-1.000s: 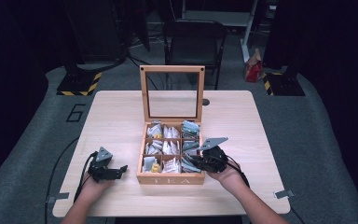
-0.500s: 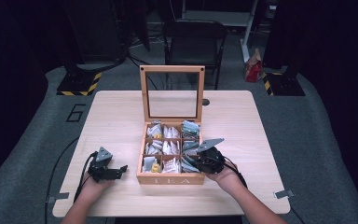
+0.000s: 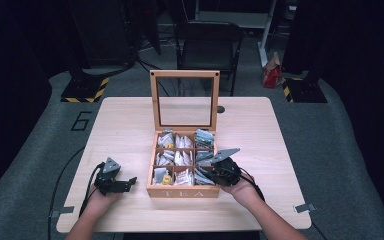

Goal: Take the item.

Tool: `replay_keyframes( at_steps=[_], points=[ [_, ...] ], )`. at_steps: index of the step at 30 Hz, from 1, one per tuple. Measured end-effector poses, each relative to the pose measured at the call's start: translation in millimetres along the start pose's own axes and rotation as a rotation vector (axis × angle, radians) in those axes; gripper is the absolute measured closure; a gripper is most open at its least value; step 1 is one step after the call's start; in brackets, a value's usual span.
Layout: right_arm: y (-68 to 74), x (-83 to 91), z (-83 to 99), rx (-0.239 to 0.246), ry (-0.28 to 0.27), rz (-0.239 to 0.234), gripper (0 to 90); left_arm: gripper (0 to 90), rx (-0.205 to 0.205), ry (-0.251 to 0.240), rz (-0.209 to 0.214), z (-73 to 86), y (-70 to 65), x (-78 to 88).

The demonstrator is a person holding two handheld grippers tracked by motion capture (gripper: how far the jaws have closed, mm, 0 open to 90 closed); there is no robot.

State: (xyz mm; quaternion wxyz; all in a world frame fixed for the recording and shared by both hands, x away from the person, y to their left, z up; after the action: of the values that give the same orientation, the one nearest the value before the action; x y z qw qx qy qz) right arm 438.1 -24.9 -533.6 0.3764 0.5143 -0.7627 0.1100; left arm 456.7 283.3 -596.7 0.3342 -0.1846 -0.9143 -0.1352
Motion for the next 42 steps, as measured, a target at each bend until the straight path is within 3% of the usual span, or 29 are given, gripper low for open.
replay_keyframes(
  at_steps=[12,20,30,42],
  points=[
    [6.4,13.8,-13.1,0.003,-0.027,-0.031,89.4,14.9,-0.005,-0.001,0.000,1.0,-0.9,1.4],
    [13.9,32.4,-31.1,0.010,-0.072,-0.058,89.3,14.8,-0.003,-0.003,0.001,0.5,-0.9,1.0],
    [15.7,48.4,-41.2,0.019,-0.101,-0.061,89.2,14.8,-0.005,-0.002,-0.001,0.6,-0.7,1.1],
    [11.2,72.7,-51.6,-0.004,-0.141,-0.054,89.1,14.9,-0.004,0.000,0.004,0.7,-0.9,1.1]
  ],
)
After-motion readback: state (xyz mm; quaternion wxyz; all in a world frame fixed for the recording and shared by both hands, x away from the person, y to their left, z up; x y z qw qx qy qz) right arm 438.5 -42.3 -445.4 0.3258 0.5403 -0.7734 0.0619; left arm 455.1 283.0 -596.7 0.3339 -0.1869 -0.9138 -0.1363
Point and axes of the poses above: each handheld gripper's, and its own axes: x roughly backward along the jaws, z roughly out of its underside, y roughly to its left, the point moved 10 cm from there along -x, roughly forward along the jaws, and after that the axes turned 10 degrees about -z, right-handed, at the moved point
